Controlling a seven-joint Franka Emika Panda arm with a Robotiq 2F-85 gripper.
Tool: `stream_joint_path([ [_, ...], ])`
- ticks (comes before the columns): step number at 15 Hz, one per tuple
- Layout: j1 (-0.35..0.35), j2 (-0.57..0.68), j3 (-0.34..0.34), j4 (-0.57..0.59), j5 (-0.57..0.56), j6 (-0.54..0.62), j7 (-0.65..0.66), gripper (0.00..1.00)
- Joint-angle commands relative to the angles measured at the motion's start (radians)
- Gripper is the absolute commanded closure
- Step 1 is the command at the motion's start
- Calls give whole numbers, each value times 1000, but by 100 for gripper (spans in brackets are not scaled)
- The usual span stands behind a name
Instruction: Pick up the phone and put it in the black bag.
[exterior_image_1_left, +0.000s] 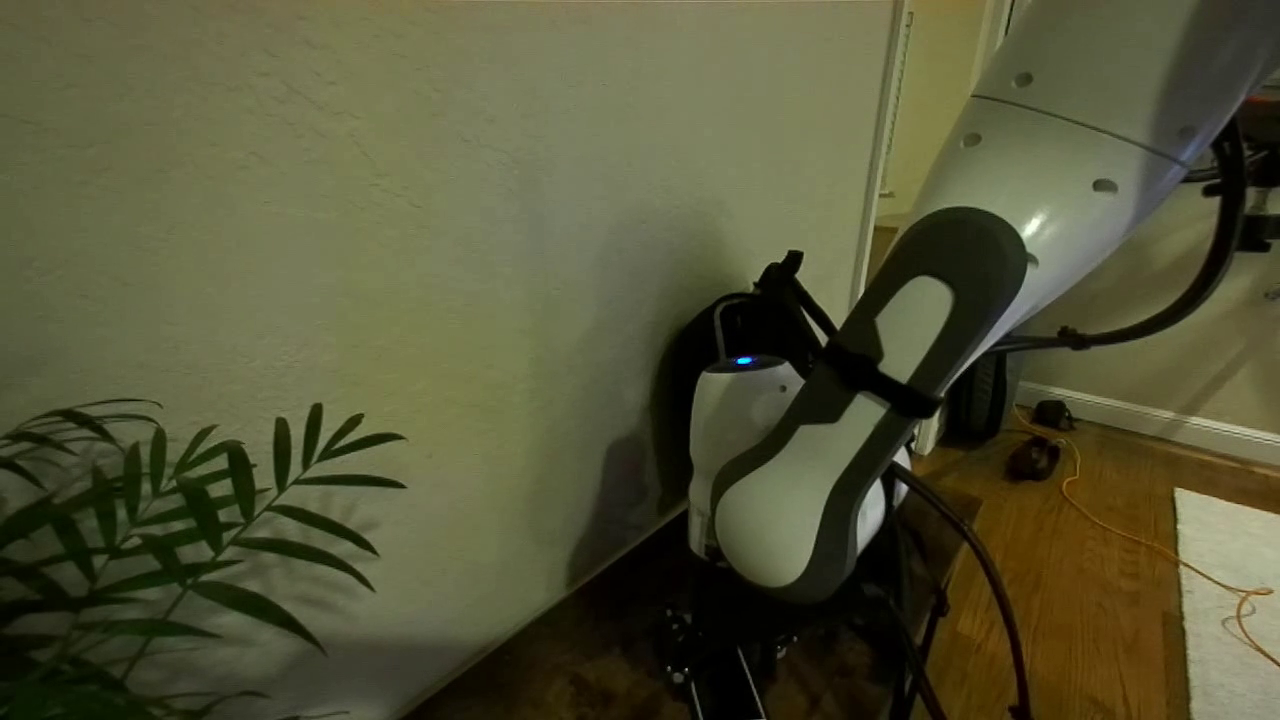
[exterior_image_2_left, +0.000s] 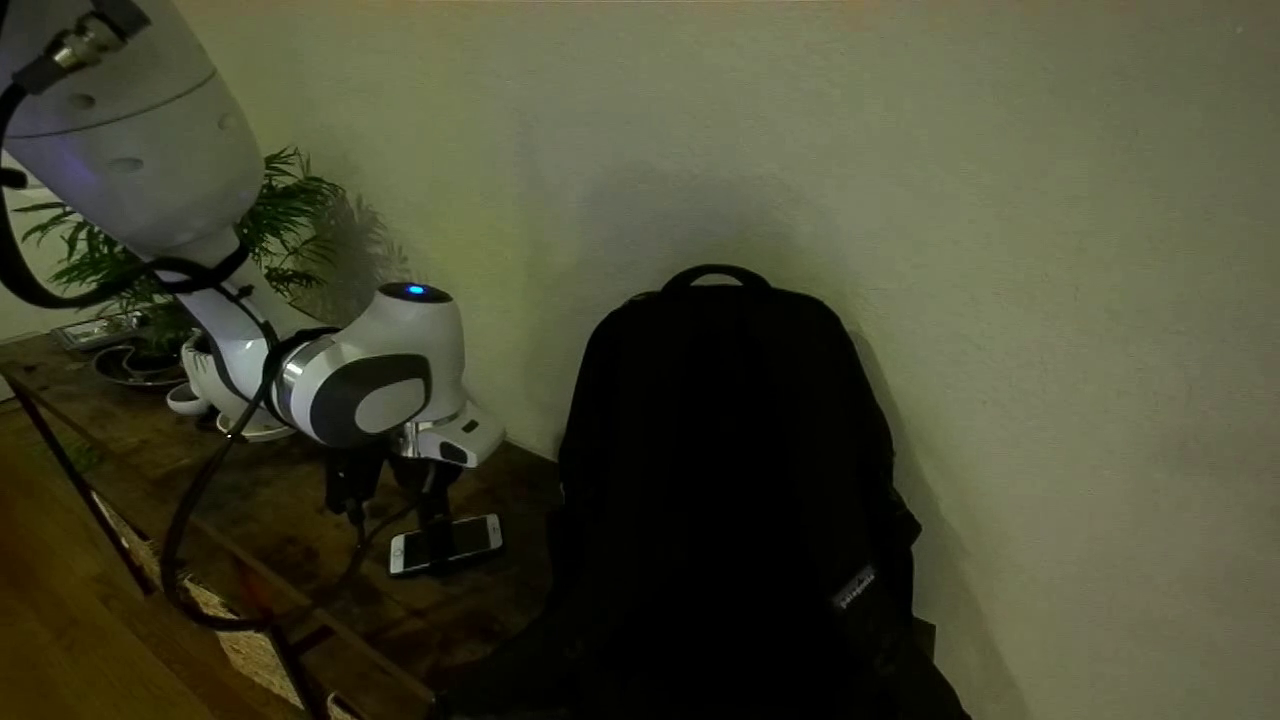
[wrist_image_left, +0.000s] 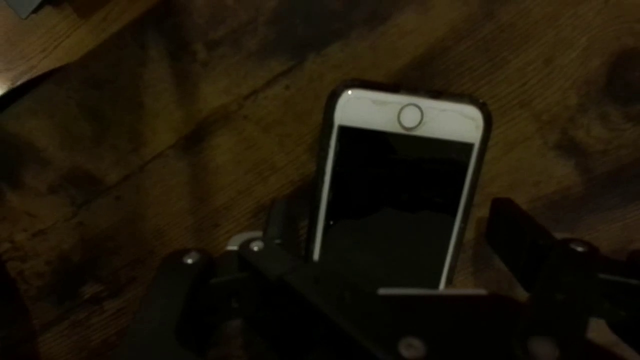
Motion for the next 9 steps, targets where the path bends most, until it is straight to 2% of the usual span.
stream_joint_path([
  [1,-1,-39,5,-53,13,-21,-25,0],
  [5,-2,-37,3,-60,13,-20,-30,0],
  [6,-3,-38,5,-62,14,-17,-32,25],
  [7,-4,-39,6,-62,15,-12,-34,26],
  [9,-5,-41,10,-62,15,-9,-39,39],
])
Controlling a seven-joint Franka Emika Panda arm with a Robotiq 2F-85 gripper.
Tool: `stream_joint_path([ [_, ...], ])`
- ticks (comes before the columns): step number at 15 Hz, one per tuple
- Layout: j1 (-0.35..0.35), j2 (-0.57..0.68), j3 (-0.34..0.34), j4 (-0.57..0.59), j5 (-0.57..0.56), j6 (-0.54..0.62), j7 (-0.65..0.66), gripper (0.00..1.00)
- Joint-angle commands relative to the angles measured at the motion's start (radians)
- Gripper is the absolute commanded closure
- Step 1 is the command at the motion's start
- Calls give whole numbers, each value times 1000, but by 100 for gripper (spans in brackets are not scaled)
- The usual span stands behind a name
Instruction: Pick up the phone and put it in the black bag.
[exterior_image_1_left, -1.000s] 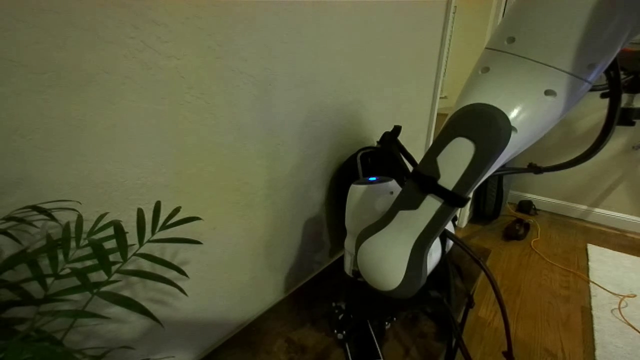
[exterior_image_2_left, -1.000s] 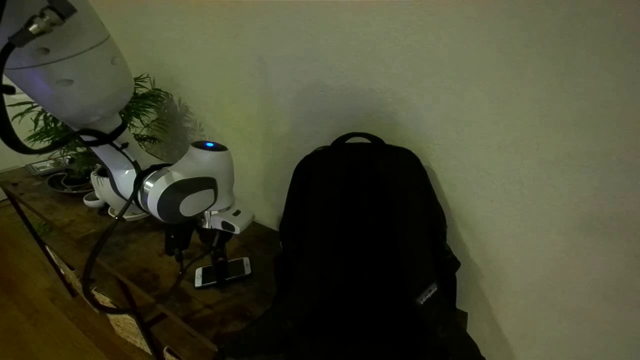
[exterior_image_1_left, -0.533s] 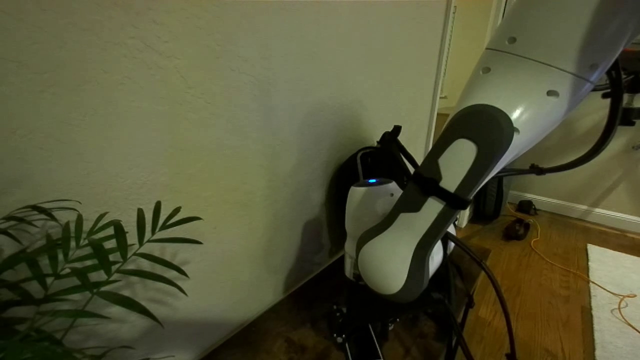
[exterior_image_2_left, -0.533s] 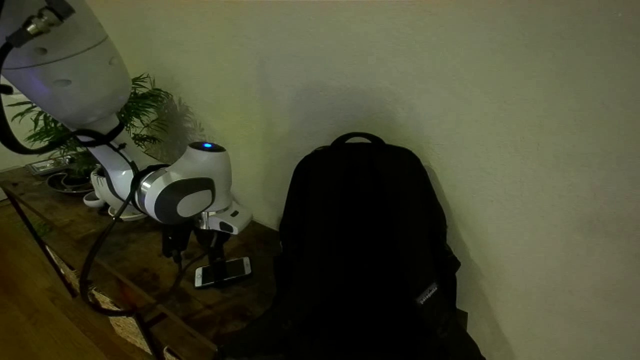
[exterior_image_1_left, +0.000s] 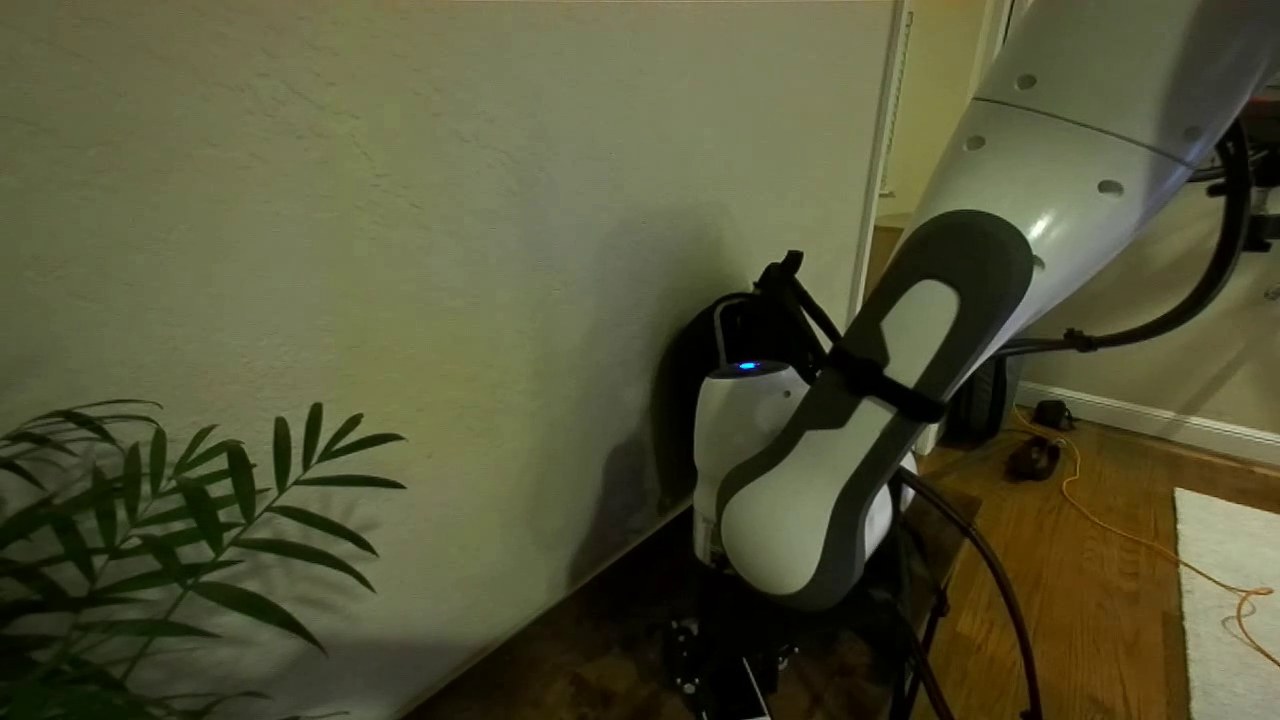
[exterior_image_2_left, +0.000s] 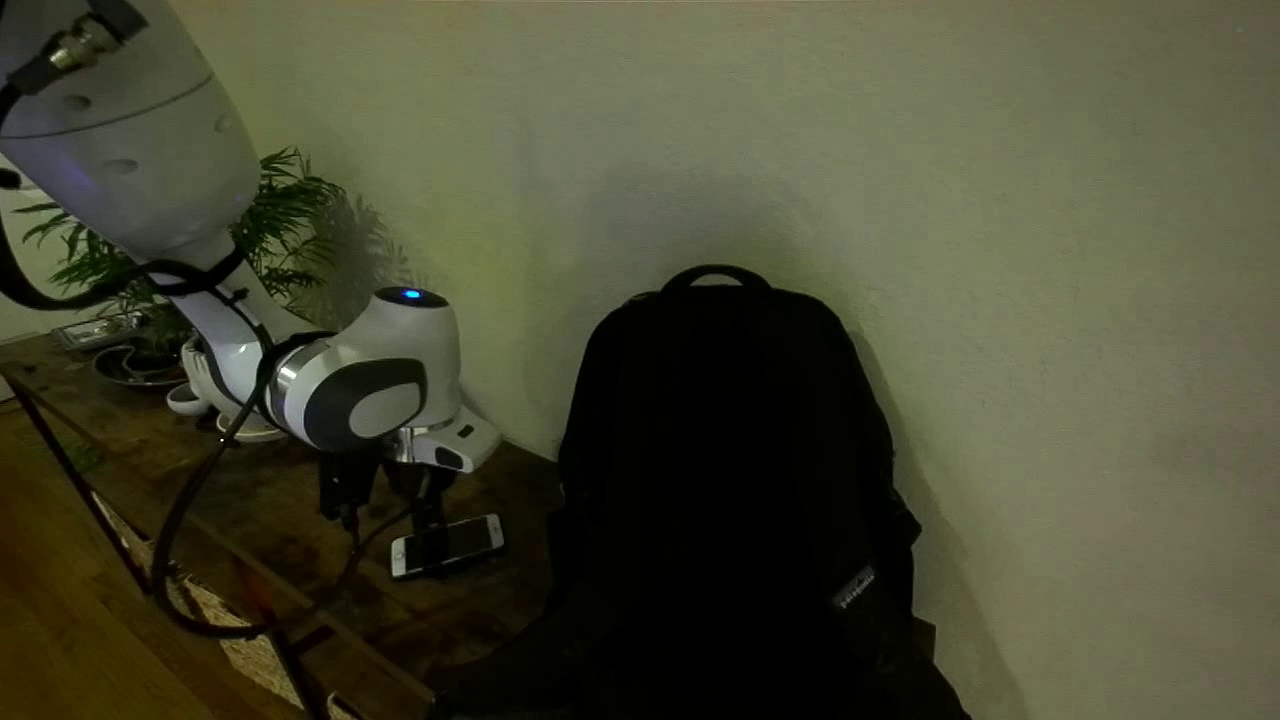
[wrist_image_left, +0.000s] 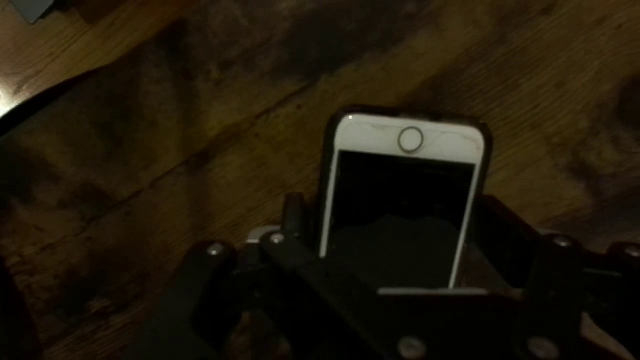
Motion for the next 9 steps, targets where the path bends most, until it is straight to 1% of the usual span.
stream_joint_path([
  [1,-6,-39,8,-45,15,-6,-31,45],
  [3,-10,-40,8,-47,15,-6,-35,57],
  [8,-13,-46,7,-53,16,-3,-48,92],
  [9,-11,-47,5,-54,16,-2,-47,69],
])
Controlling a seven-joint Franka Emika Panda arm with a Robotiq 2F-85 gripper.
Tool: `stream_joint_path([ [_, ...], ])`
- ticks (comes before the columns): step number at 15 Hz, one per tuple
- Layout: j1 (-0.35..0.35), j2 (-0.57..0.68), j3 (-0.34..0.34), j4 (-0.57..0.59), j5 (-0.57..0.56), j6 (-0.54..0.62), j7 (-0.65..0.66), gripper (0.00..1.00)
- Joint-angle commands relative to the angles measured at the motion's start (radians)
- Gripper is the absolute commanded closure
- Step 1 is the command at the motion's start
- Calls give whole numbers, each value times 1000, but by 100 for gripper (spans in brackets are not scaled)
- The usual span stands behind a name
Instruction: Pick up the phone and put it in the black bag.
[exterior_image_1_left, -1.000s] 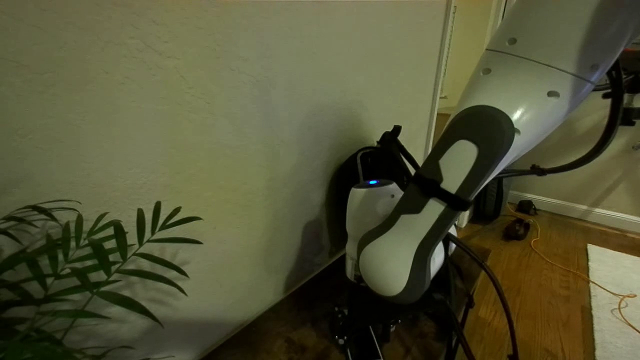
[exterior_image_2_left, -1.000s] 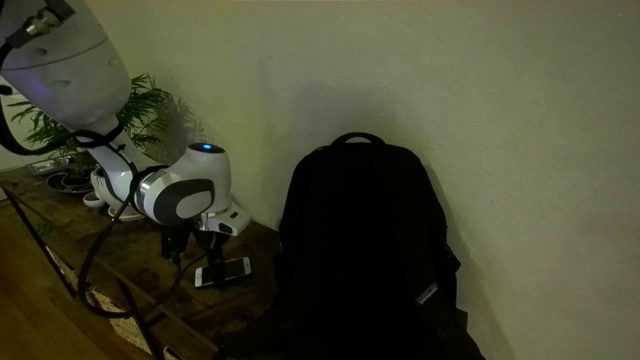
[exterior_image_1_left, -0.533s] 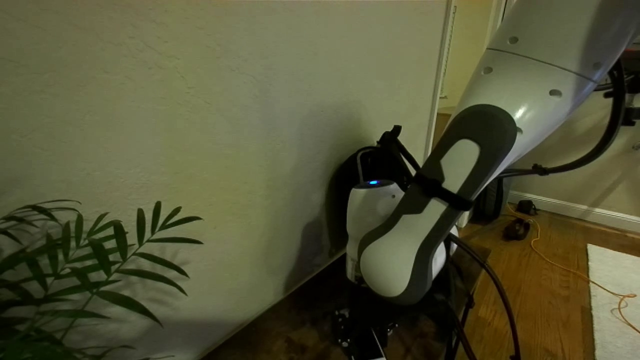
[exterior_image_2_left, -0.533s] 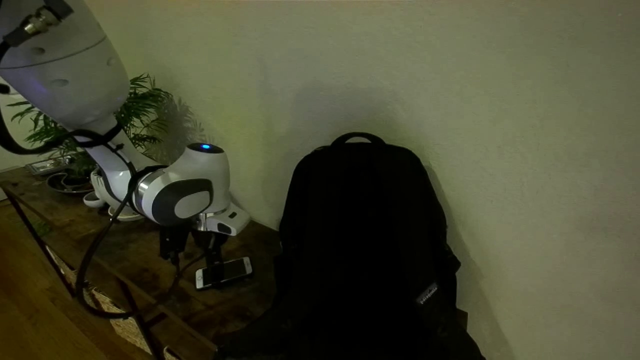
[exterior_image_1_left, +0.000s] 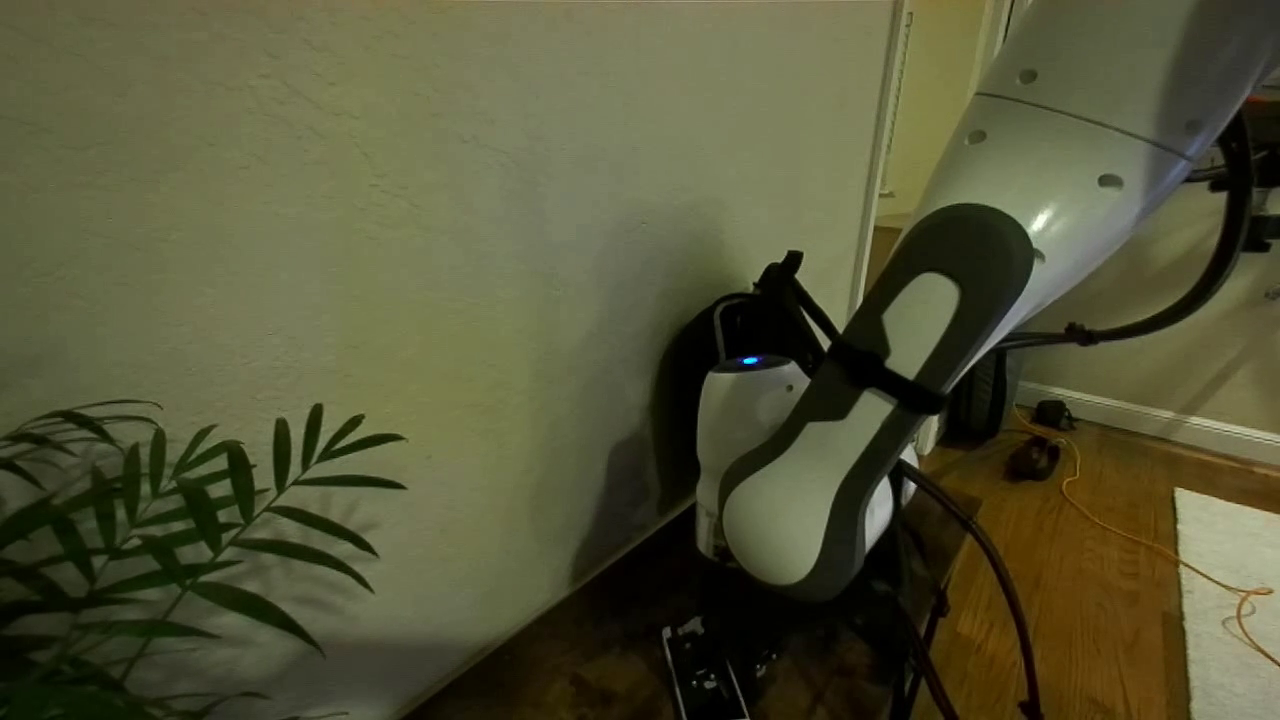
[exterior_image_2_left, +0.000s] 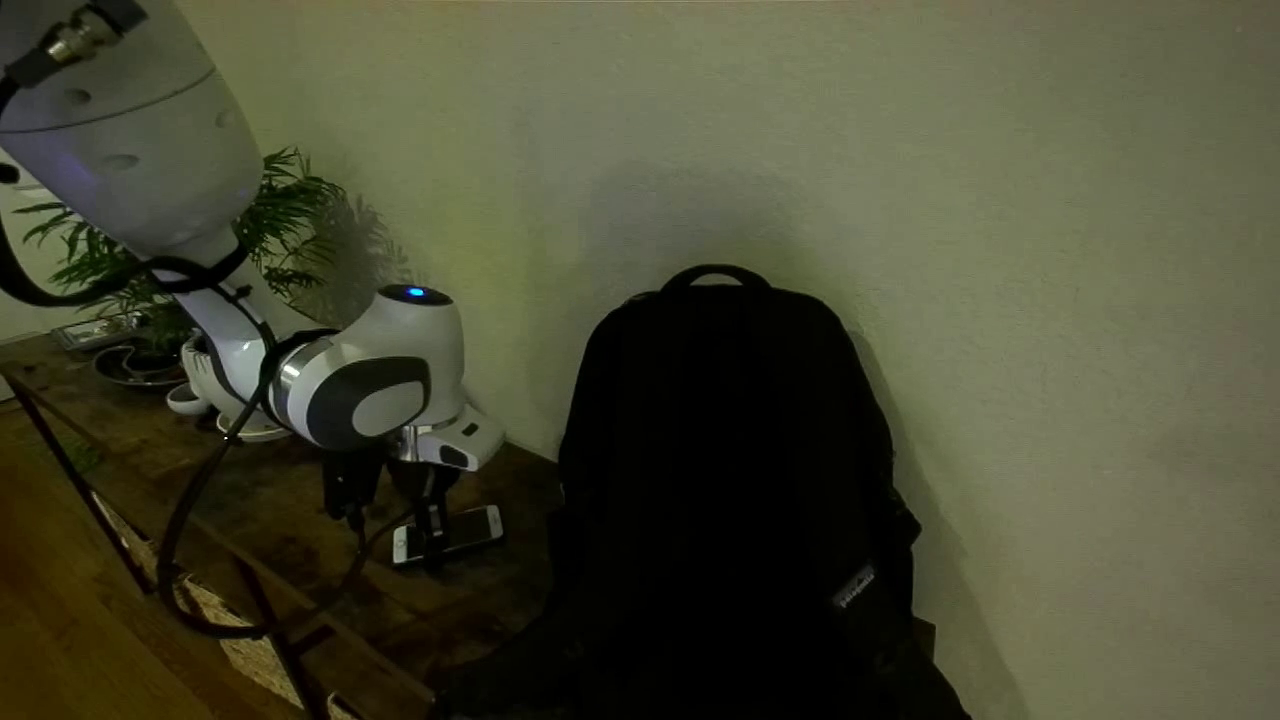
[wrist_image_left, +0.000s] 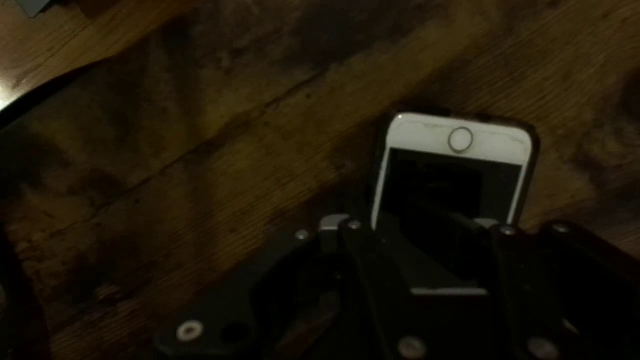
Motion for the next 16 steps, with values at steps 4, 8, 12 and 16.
stream_joint_path([
  [4,13,-45,-13,-51,10,-6,-8,38],
  [8,29,-63,-40,-55,4,-8,9,12],
  [12,32,-84,-58,-52,3,-12,16,0],
  [16,25,-80,-58,-31,9,-12,18,0],
])
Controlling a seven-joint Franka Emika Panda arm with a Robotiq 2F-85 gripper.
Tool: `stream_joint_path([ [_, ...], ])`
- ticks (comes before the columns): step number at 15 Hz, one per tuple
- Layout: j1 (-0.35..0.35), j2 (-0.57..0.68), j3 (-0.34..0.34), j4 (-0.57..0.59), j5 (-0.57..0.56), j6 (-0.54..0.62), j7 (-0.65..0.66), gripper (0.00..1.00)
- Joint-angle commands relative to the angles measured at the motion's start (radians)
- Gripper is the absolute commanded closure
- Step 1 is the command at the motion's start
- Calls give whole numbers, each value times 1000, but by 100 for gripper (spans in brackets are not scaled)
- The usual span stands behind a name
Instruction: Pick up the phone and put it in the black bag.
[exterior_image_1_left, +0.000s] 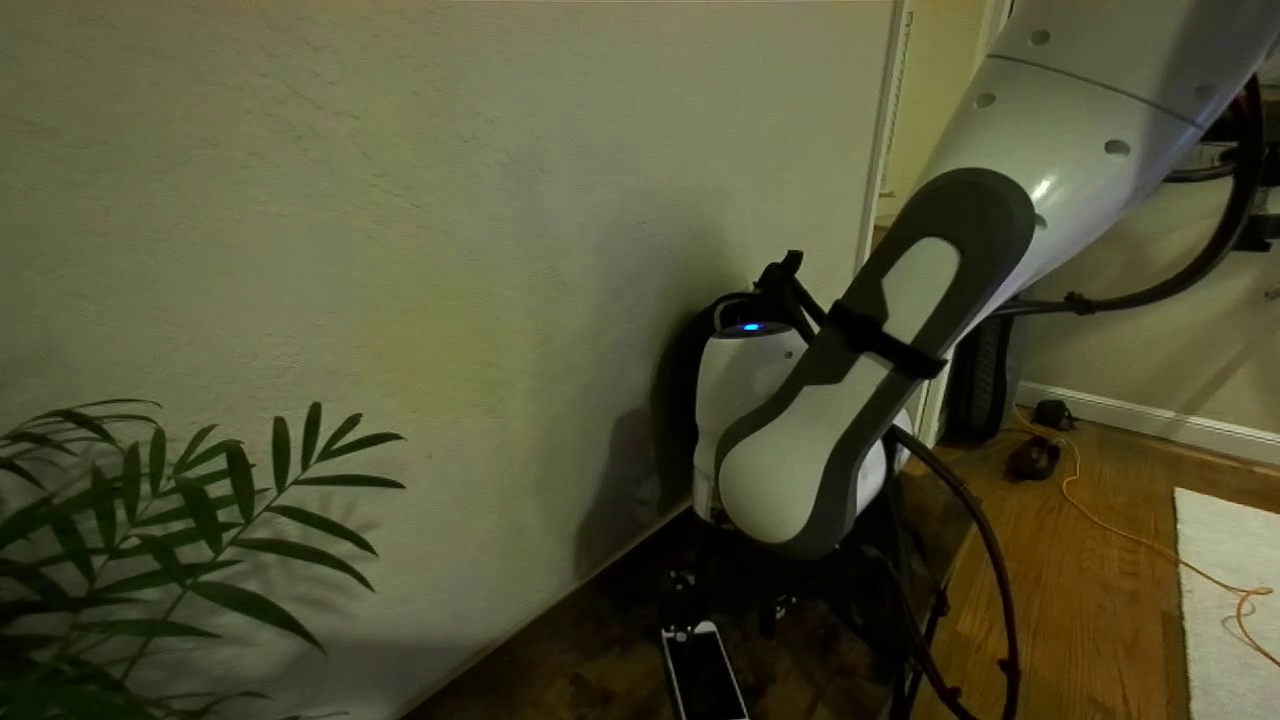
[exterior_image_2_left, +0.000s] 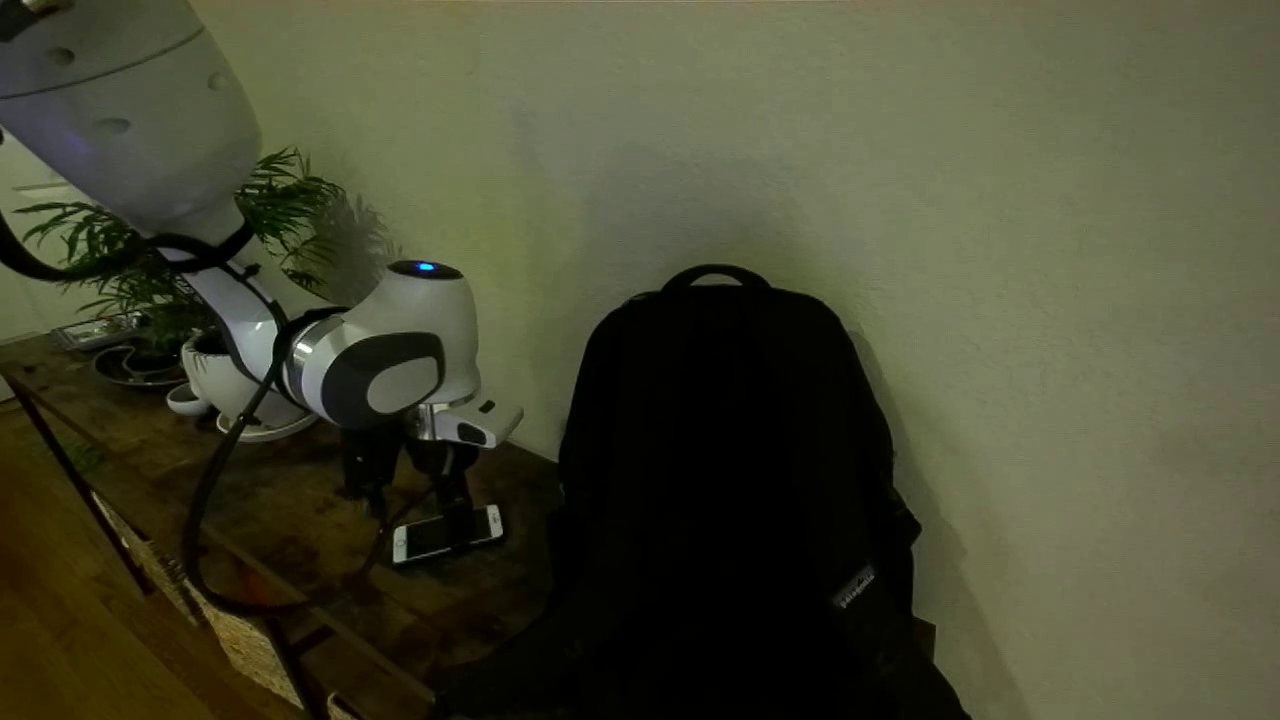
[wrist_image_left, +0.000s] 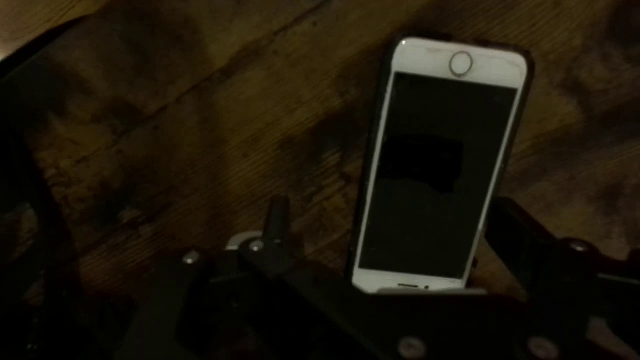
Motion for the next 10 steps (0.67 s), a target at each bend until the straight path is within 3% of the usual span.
stream_joint_path([
  [1,7,-29,-13,-20,11,-14,17,0],
  [10,4,13,-13,53,13,-42,53,0],
])
